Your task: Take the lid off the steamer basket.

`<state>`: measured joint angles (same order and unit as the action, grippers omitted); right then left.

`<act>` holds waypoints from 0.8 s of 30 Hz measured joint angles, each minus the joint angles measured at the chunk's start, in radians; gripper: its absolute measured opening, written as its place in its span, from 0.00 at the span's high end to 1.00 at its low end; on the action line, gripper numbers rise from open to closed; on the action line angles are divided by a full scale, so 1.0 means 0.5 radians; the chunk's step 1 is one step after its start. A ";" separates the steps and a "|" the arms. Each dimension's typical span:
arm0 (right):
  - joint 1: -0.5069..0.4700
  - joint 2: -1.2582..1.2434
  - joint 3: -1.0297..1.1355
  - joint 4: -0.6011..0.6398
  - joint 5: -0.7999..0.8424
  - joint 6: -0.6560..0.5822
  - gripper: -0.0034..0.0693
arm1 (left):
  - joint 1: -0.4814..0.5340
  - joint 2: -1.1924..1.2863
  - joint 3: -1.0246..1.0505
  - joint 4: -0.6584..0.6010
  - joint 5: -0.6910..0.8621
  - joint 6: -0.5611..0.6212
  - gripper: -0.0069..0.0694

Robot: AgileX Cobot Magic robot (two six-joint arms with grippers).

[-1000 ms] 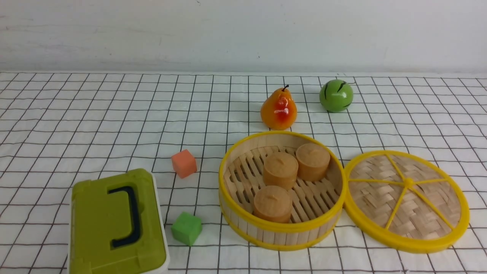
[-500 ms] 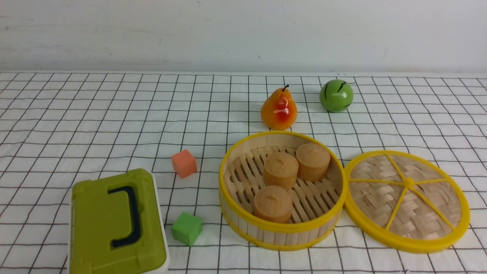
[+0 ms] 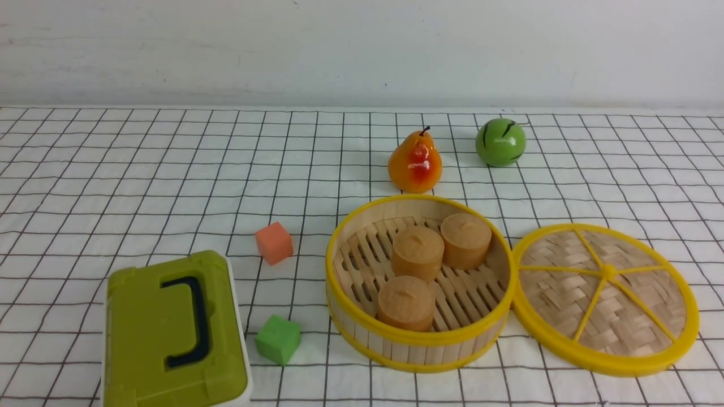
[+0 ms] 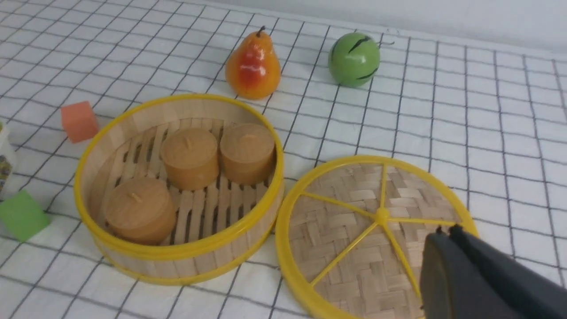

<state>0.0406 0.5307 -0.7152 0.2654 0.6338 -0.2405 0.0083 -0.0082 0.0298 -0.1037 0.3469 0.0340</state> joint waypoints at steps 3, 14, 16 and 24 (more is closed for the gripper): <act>0.000 -0.121 0.202 -0.095 -0.225 0.026 0.99 | 0.000 0.000 0.000 0.000 0.000 0.000 0.59; 0.000 -0.853 1.239 -0.638 -0.780 0.710 0.99 | 0.000 0.000 0.000 0.000 0.000 0.000 0.60; -0.002 -0.957 1.382 -0.641 -0.780 0.727 0.99 | 0.000 0.000 0.000 0.000 0.000 0.000 0.60; -0.125 -1.081 1.485 -0.596 -0.671 0.735 0.99 | 0.000 0.000 0.000 0.000 0.000 0.000 0.60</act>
<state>-0.0218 -0.0098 0.0273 -0.0324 0.2986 0.1270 0.0083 -0.0082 0.0298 -0.1037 0.3469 0.0340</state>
